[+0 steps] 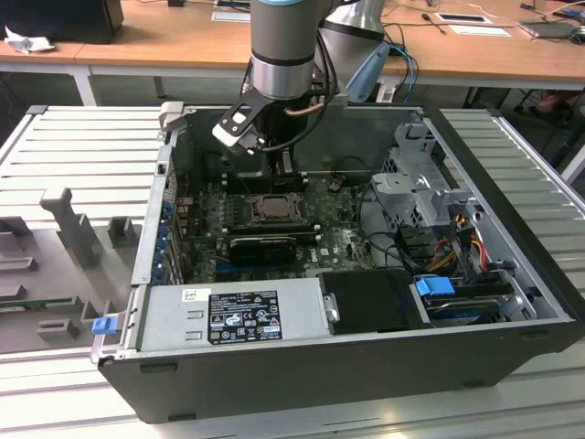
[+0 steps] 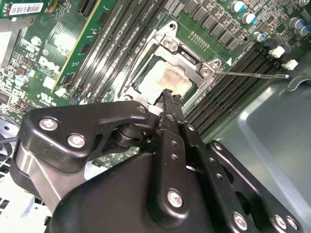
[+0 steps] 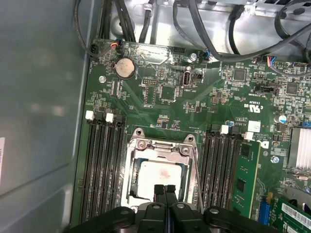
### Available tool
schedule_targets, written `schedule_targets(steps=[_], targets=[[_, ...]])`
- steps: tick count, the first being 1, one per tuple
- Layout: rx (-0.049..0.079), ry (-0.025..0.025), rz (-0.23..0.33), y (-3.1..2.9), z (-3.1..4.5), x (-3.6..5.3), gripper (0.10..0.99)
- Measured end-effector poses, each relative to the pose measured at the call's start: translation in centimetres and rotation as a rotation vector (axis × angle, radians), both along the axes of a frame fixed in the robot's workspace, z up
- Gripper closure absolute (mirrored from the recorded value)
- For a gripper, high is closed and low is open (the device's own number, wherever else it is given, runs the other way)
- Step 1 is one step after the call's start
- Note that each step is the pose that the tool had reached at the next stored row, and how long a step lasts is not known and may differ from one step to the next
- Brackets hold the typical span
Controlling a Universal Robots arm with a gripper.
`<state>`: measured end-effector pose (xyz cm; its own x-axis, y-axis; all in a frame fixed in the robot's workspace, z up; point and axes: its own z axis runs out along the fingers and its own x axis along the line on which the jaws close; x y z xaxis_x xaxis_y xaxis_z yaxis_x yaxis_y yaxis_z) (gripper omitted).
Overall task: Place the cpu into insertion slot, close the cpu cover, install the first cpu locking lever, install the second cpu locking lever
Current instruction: 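Install the first cpu locking lever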
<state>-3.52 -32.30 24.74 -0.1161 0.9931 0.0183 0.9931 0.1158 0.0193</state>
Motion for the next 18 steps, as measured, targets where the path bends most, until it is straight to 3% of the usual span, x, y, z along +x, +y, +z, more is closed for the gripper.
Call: schedule_targets(steps=[9,15,18], targets=[[-0.001,0.0,0.0,0.0,1.07,0.0,0.98],[-0.001,-0.0001,0.001,0.0,2.22,0.0,0.98],[-0.001,-0.0001,0.055,0.0,2.21,0.0,0.98]])
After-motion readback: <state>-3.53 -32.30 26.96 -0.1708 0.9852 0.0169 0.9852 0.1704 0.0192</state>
